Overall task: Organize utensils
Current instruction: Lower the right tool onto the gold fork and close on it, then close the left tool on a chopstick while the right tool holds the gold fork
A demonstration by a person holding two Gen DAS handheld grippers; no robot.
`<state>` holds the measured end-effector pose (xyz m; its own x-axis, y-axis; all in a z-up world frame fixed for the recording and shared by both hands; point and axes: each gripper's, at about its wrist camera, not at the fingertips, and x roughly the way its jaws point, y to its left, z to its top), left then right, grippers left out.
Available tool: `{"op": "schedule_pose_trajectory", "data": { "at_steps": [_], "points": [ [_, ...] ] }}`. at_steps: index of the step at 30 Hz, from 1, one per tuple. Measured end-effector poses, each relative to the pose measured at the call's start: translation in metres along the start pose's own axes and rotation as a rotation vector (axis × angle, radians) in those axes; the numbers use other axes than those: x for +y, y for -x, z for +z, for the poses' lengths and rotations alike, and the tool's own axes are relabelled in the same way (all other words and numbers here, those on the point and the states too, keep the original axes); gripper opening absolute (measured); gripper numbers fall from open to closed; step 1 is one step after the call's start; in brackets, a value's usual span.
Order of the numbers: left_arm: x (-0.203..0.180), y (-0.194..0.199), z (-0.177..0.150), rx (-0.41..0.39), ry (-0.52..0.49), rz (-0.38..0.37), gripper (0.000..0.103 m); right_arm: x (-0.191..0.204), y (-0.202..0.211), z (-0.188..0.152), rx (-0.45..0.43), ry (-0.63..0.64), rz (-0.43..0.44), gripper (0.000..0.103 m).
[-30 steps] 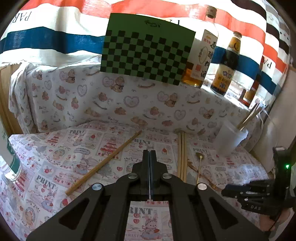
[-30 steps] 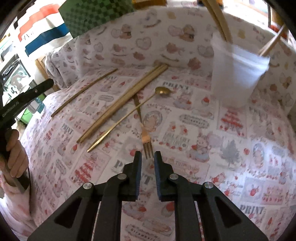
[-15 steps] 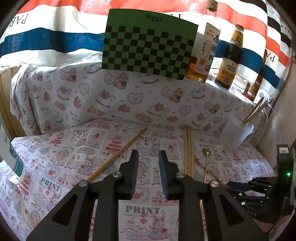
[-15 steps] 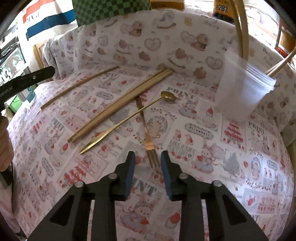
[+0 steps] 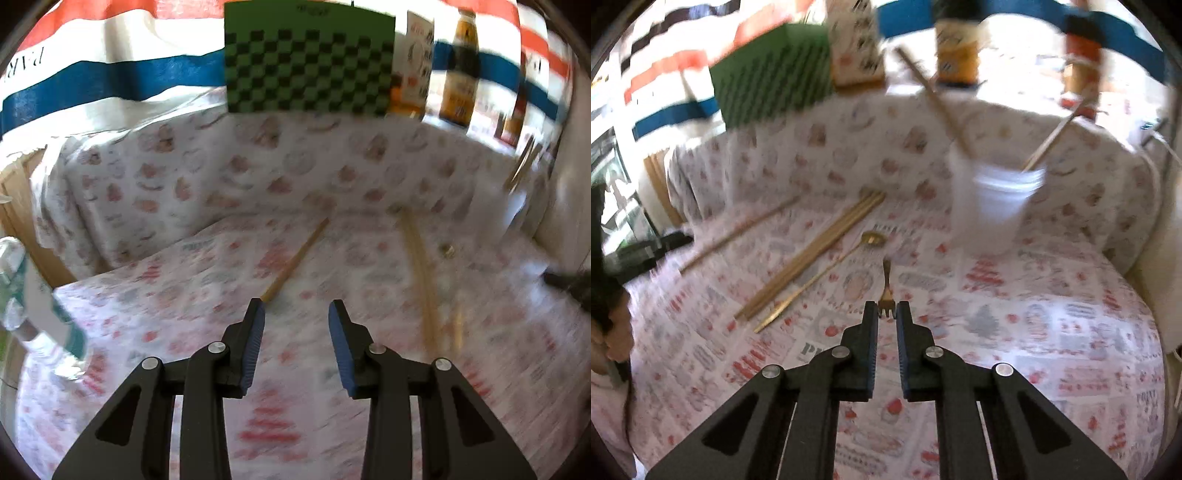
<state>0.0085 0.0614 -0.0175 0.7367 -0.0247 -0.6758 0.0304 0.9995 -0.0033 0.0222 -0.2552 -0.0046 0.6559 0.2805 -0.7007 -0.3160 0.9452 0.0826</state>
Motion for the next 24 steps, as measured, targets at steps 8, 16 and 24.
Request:
{"op": "schedule_pose_trajectory", "data": {
  "at_steps": [8, 16, 24],
  "points": [
    [0.021, -0.012, -0.02, 0.084, -0.107, 0.1, 0.054, -0.01, 0.012, -0.003, -0.079, -0.057, 0.055, 0.011],
    [0.028, -0.025, -0.031, 0.15, -0.094, 0.071, 0.003, -0.012, 0.015, -0.007, -0.094, -0.056, 0.054, 0.011],
    [0.017, -0.018, -0.03, 0.127, -0.06, 0.028, 0.0, -0.014, 0.021, -0.009, -0.11, -0.054, 0.054, 0.011]
  ]
}}
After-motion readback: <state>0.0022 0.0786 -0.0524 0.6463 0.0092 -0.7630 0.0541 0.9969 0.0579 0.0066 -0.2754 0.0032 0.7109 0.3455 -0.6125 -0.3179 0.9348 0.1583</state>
